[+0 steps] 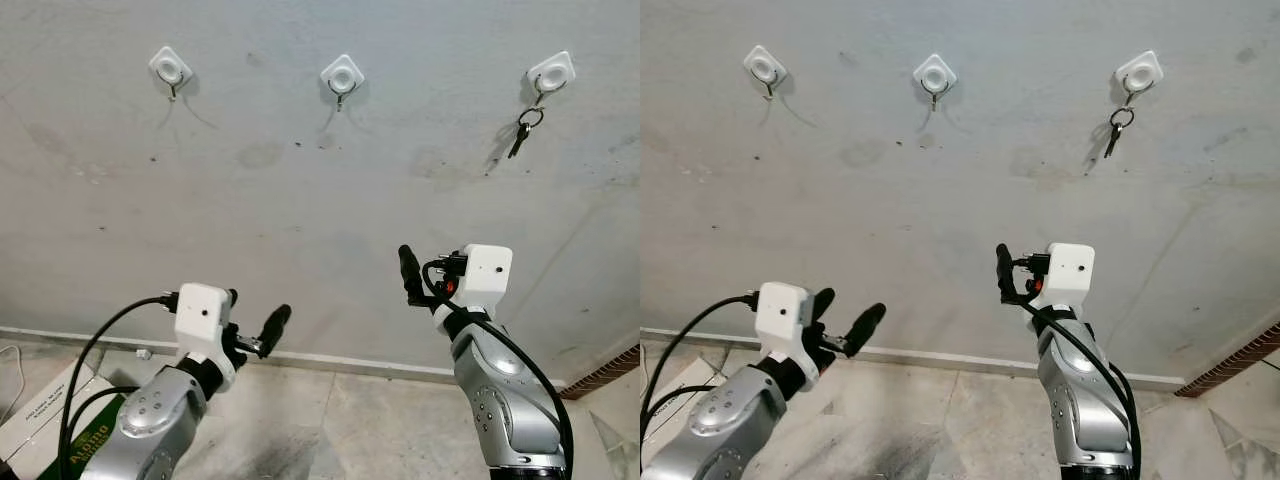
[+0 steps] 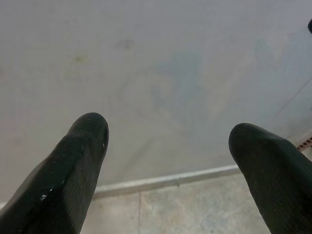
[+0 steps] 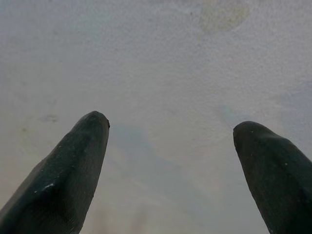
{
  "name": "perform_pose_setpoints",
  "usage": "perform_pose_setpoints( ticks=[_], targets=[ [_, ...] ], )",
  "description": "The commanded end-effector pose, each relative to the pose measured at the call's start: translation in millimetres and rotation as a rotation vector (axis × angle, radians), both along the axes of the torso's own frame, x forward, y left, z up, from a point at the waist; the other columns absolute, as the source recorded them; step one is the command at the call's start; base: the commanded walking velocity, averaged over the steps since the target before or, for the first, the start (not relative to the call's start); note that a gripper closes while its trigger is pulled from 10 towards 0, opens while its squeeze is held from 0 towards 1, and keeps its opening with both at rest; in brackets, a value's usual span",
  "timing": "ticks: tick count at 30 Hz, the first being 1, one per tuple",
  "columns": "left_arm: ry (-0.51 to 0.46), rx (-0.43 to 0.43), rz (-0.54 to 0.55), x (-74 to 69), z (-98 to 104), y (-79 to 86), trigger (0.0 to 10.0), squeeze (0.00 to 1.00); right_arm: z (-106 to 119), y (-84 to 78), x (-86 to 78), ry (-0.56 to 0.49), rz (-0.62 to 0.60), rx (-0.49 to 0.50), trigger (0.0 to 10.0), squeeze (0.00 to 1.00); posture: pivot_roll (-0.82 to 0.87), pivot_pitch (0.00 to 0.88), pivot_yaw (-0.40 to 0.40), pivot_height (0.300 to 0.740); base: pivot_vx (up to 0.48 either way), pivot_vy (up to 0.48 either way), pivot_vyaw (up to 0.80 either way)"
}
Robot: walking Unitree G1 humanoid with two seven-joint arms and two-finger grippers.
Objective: Hang keys on a hook
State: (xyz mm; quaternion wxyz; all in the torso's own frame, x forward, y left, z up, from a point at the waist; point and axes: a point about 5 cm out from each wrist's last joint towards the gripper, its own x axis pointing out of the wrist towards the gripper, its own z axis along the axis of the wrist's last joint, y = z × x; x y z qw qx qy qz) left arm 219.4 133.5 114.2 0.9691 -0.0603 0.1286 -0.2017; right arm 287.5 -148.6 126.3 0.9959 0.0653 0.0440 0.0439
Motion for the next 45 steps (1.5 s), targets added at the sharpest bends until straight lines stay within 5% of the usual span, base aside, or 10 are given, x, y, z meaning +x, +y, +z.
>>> perform_pose_setpoints(
  ticks=[1, 8, 31, 45],
  targets=[
    [-0.003, 0.004, 0.016, -1.5, 0.4, 1.2, 10.0, 0.00, -3.9, -1.0, -0.2, 0.015, 0.011, -0.008, 10.0, 0.00, 0.12, 0.078, 0.054, 0.740, 0.000, 0.000, 0.00],
    [-0.011, 0.010, 0.011, -2.0, 0.8, 1.1, 10.0, 0.00, -1.9, 1.7, -0.5, 0.011, 0.030, -0.004, 10.0, 0.00, 0.12, 0.081, 0.045, 0.740, 0.000, 0.000, 0.00],
    [-0.035, 0.015, 0.033, 0.0, 0.7, 1.3, 10.0, 0.00, 6.1, -6.8, 2.0, -0.059, 0.031, -0.088, 10.0, 0.00, 0.11, 0.071, 0.027, 0.740, 0.000, 0.466, 0.00],
    [-0.285, 0.176, 0.173, 15.3, 17.5, 16.6, 10.0, 0.00, 13.6, -12.6, 4.3, -0.115, 0.035, -0.152, 10.0, 0.00, 0.09, 0.071, 0.012, 0.740, 0.000, 0.034, 0.00]
  ],
)
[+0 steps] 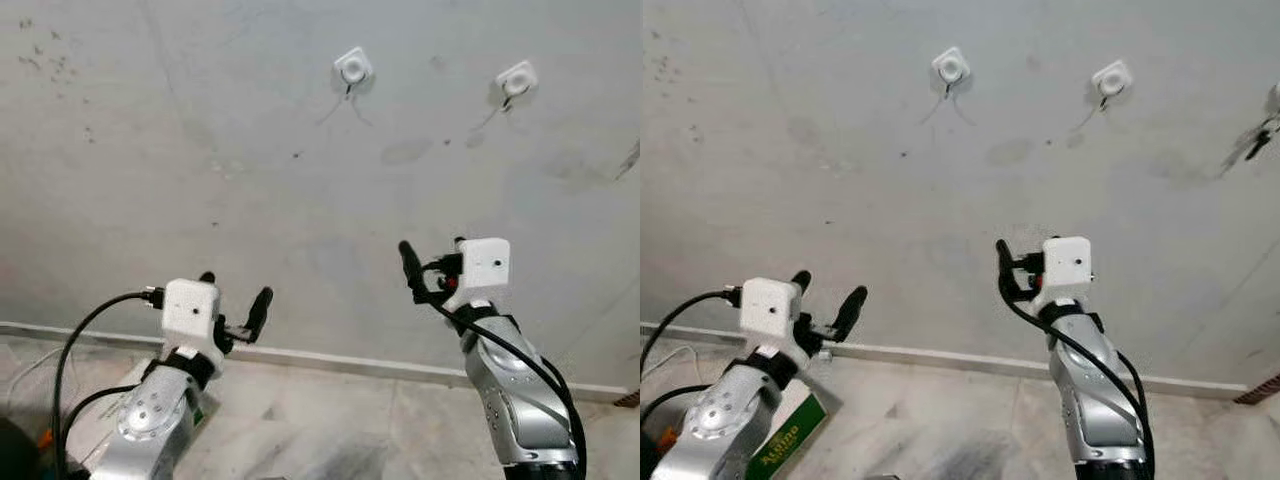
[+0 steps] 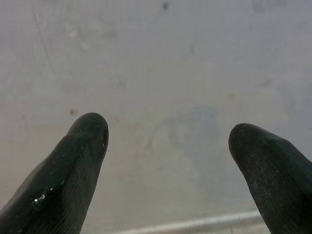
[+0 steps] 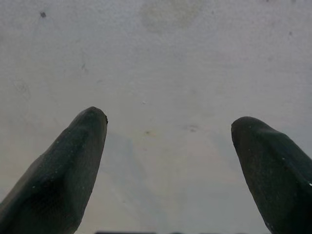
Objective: Hang keys on a hook
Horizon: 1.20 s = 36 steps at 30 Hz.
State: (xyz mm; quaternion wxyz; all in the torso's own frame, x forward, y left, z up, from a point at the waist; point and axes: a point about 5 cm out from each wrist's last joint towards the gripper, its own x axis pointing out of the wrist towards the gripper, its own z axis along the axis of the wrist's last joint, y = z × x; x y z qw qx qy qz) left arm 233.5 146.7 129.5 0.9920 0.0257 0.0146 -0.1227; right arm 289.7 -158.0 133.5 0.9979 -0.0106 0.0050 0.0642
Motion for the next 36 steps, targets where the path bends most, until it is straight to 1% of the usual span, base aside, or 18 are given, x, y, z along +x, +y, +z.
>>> perform_pose_setpoints(
  ticks=[1, 7, 17, 31, 36],
  targets=[
    [-0.038, 0.033, 0.028, 1.2, 2.6, 3.8, 10.0, 0.00, 7.1, -4.2, 2.4, -0.032, -0.008, -0.007, 10.0, 0.00, 0.09, 0.071, 0.012, 0.740, 0.000, 0.000, 0.00],
    [-0.065, 0.067, 0.026, 1.7, 0.3, 1.9, 10.0, 0.00, 10.2, -7.1, 4.9, -0.048, -0.020, -0.014, 10.0, 0.00, 0.08, 0.070, 0.010, 0.740, 0.000, 0.000, 0.00],
    [-0.067, 0.059, 0.007, 2.5, 0.2, -2.3, 10.0, 0.00, 9.5, -6.6, 5.4, -0.046, -0.021, -0.016, 10.0, 0.00, 0.08, 0.072, 0.011, 0.740, 0.000, 0.000, 0.00],
    [-0.052, 0.043, 0.006, 3.0, -0.1, -3.6, 10.0, 0.00, 8.9, -7.7, 5.2, -0.040, -0.023, -0.020, 10.0, 0.00, 0.08, 0.078, 0.010, 0.740, 0.000, 0.000, 0.00],
    [-0.050, 0.041, 0.006, 3.8, 0.0, -3.7, 10.0, 0.00, 8.8, -7.6, 5.6, -0.037, -0.023, -0.018, 10.0, 0.00, 0.08, 0.081, 0.008, 0.740, -0.249, 0.000, 0.00]
  ],
)
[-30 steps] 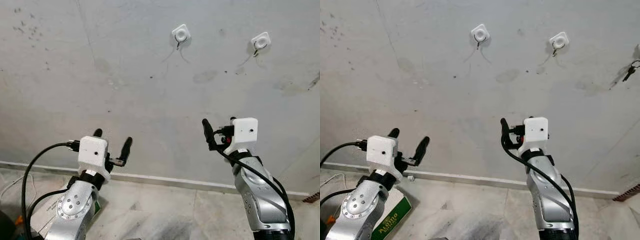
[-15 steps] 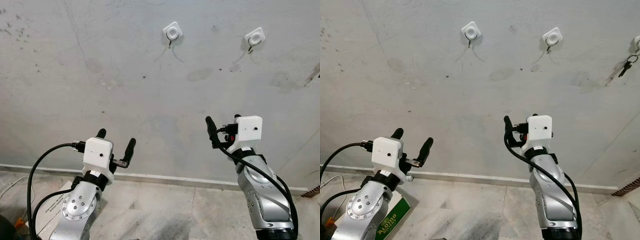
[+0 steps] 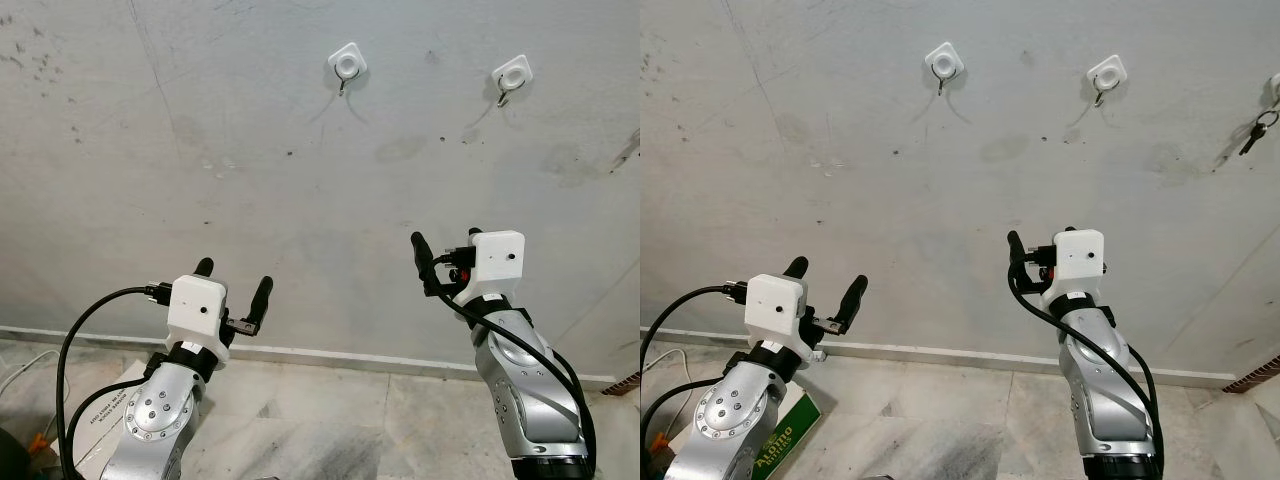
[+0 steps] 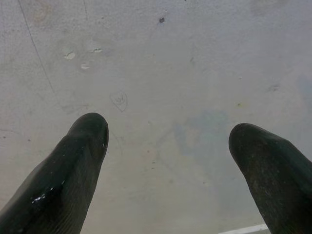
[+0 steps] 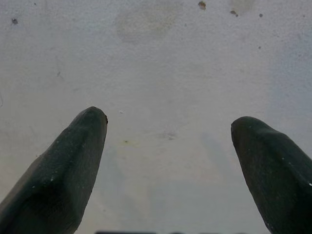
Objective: Hang keys on a hook
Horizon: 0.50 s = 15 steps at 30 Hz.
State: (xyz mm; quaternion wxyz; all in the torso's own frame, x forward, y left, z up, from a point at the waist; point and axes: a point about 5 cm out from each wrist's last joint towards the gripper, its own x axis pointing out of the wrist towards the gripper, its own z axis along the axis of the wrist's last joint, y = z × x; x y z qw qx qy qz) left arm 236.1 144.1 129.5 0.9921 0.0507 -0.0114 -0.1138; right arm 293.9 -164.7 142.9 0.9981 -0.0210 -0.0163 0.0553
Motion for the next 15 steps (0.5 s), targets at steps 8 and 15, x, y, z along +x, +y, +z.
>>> perform_pose_setpoints(
  ticks=[8, 15],
  targets=[
    [0.013, -0.006, -0.008, 2.0, 0.1, -1.0, 10.0, 0.00, -0.6, -0.6, 2.1, 0.008, -0.005, 0.001, 10.0, 0.00, 0.08, 0.081, 0.008, 0.740, -0.277, 0.000, 0.00],
    [0.016, -0.008, -0.010, 2.7, 0.5, -1.2, 10.0, 0.00, -0.7, -0.9, 2.3, 0.007, -0.008, 0.002, 10.0, 0.00, 0.08, 0.077, 0.012, 0.740, -0.292, 0.000, 0.00]
  ],
)
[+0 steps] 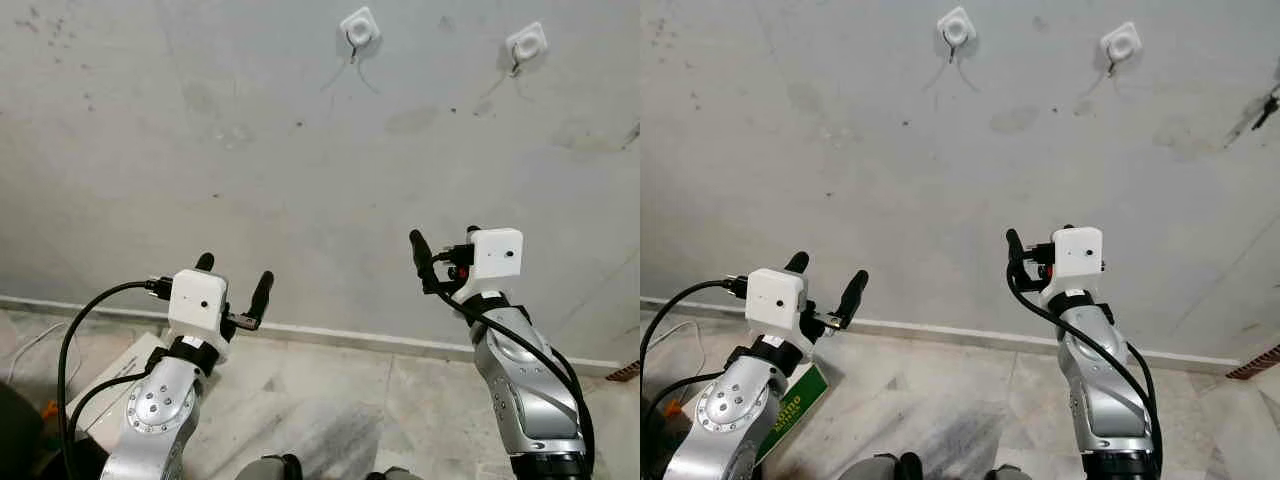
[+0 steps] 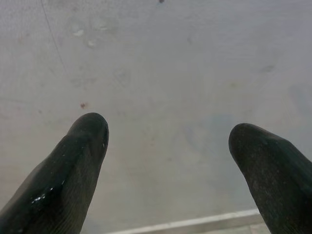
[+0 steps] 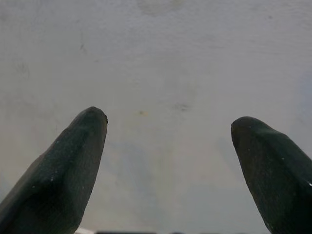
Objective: Hang keys on a hook
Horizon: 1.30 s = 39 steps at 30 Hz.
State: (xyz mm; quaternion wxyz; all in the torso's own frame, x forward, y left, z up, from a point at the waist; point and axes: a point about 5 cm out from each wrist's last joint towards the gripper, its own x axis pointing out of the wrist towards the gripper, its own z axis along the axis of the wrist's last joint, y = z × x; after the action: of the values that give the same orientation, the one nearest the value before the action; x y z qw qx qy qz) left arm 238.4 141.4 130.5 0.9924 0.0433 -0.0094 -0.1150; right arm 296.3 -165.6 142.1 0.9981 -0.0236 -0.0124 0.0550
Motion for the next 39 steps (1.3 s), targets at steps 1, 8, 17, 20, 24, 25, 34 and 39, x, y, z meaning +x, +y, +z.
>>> perform_pose_setpoints(
  ticks=[1, 8, 17, 20, 24, 25, 34, 39],
  targets=[
    [0.011, 0.007, -0.009, 0.5, -0.5, 1.5, 10.0, 0.00, -0.1, 0.0, -0.1, 0.000, -0.008, 0.007, 10.0, 0.00, 0.08, 0.077, 0.012, 0.740, -0.289, 0.000, 0.00],
    [0.021, 0.012, -0.011, -2.5, -1.6, 4.9, 10.0, 0.00, 1.2, -2.0, -0.3, -0.003, -0.009, 0.004, 10.0, 0.00, 0.08, 0.076, 0.014, 0.740, -0.291, 0.000, 0.00],
    [0.026, 0.012, -0.016, -2.1, -2.5, 4.4, 10.0, 0.00, 2.0, -3.3, 0.5, -0.002, -0.008, 0.000, 10.0, 0.00, 0.08, 0.073, 0.008, 0.740, -0.292, 0.000, 0.00],
    [0.028, 0.009, -0.020, -2.3, -2.9, 3.4, 10.0, 0.00, 2.7, -4.0, 1.1, -0.003, -0.007, 0.000, 10.0, 0.00, 0.07, 0.073, 0.006, 0.740, -0.292, 0.000, 0.00],
    [0.029, 0.006, -0.021, -2.6, -3.1, 2.7, 10.0, 0.00, 2.8, -4.4, 1.2, -0.003, -0.005, -0.002, 10.0, 0.00, 0.07, 0.073, 0.003, 0.740, -0.292, 0.000, 0.00],
    [0.030, 0.005, -0.021, -2.6, -3.2, 2.5, 10.0, 0.00, 2.8, -4.5, 1.2, -0.003, -0.004, -0.002, 10.0, 0.00, 0.07, 0.073, 0.003, 0.740, -0.289, 0.000, 0.00],
    [0.031, 0.001, -0.020, -2.3, -3.4, 2.6, 10.0, 0.00, 3.7, -3.0, 2.0, -0.003, 0.001, -0.002, 10.0, 0.00, 0.07, 0.075, 0.001, 0.740, -0.086, 0.000, 0.00],
    [0.031, -0.003, -0.016, -0.8, -2.3, 2.3, 10.0, 0.00, 4.1, -2.6, 1.8, -0.001, 0.002, 0.002, 10.0, 0.00, 0.07, 0.083, 0.000, 0.740, 0.000, 0.000, 0.00]
  ],
)
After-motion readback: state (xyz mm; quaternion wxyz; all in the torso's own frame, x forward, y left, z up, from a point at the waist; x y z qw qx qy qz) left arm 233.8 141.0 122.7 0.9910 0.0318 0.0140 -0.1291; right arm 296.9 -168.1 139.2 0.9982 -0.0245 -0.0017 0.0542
